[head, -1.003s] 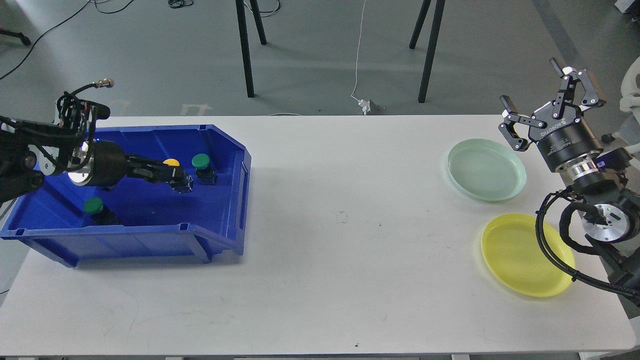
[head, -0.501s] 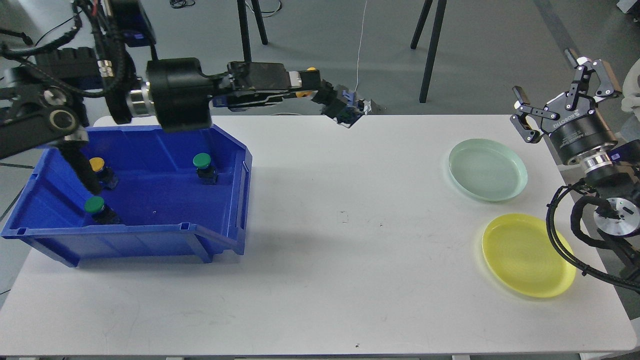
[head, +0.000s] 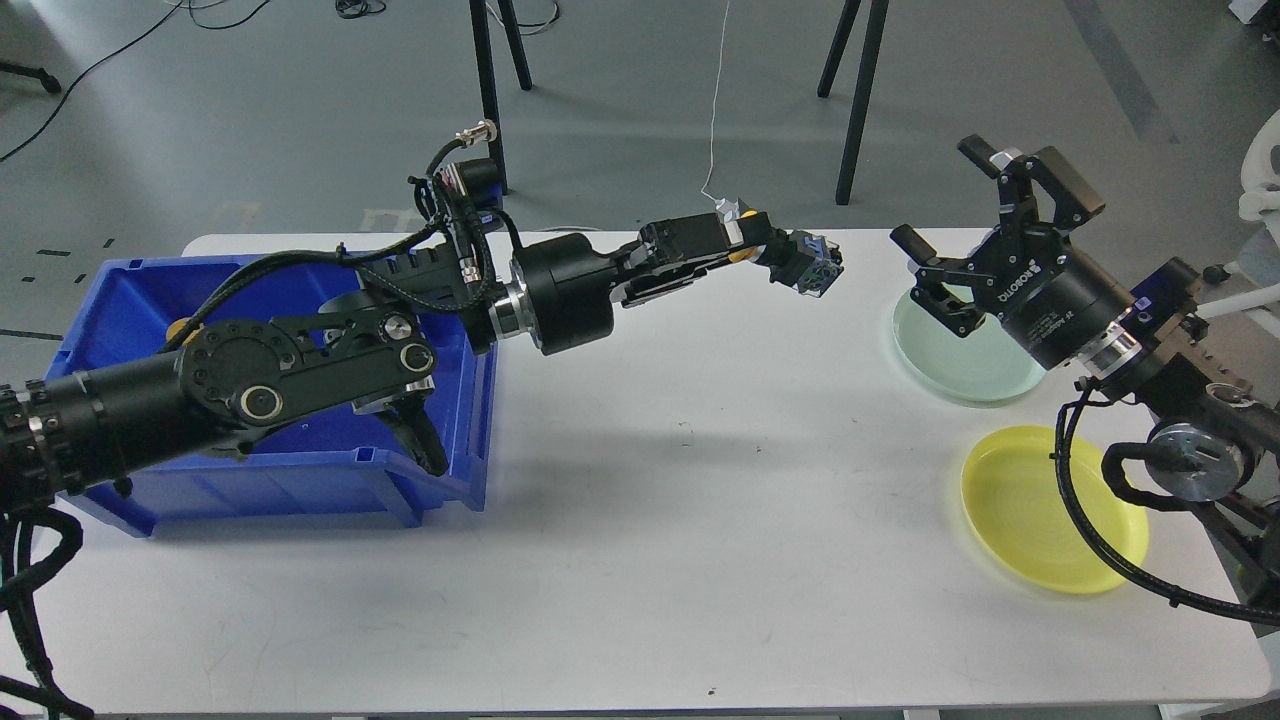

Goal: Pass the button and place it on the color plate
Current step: 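Lift the button and extend it toward the right gripper, then close the right gripper on the button held by the left gripper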

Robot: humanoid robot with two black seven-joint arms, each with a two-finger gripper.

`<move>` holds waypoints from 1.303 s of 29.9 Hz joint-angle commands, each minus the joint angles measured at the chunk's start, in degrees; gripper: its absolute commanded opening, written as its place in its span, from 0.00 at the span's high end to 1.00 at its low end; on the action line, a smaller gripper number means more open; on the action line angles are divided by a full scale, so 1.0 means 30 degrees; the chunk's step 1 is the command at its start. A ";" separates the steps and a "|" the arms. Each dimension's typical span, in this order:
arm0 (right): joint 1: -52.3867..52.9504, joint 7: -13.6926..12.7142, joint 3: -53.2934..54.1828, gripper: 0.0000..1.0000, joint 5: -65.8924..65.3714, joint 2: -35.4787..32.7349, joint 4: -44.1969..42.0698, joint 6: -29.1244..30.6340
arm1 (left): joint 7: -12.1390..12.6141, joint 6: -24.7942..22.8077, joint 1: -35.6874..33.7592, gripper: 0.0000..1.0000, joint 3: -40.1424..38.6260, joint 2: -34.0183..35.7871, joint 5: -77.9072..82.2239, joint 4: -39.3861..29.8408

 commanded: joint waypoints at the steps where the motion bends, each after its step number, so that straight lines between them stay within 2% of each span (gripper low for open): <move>1: 0.0088 -0.0017 -0.1299 0.01 -0.0237 0.0180 0.0206 -0.0001 | -0.0002 0.0030 0.0212 0.81 -0.0227 -0.0051 0.0011 0.0077; 9: -0.0088 0.0000 -0.1272 0.01 -0.0237 0.0180 0.2753 -0.0001 | -0.0002 -0.0116 0.0270 0.80 -0.0227 -0.0080 -0.0019 0.0341; 15: -0.0029 0.0000 -0.1213 0.01 -0.0325 0.1584 0.2638 -0.0001 | -0.0002 -0.0146 0.0299 0.79 -0.0256 -0.0080 -0.0077 0.0341; 31: -0.0673 0.0000 -0.0305 0.06 0.0026 0.1820 0.2726 -0.0001 | -0.0002 -0.0350 0.0797 0.79 -0.1163 -0.0021 -0.0253 0.0371; 33: -0.0674 0.0000 -0.0246 0.09 0.0026 0.1821 0.2726 -0.0001 | -0.0002 -0.0584 0.0856 0.79 -0.1194 -0.0050 -0.0253 0.0516; 35: -0.0674 0.0000 -0.0188 0.17 0.0026 0.1821 0.2726 -0.0001 | -0.0002 -0.0760 0.0856 0.79 -0.1194 -0.0051 -0.0224 0.0605; 39: -0.0674 0.0000 0.0280 0.42 0.0026 0.1966 0.2785 -0.0001 | -0.0002 -0.0761 0.0856 0.79 -0.1194 -0.0051 -0.0165 0.0605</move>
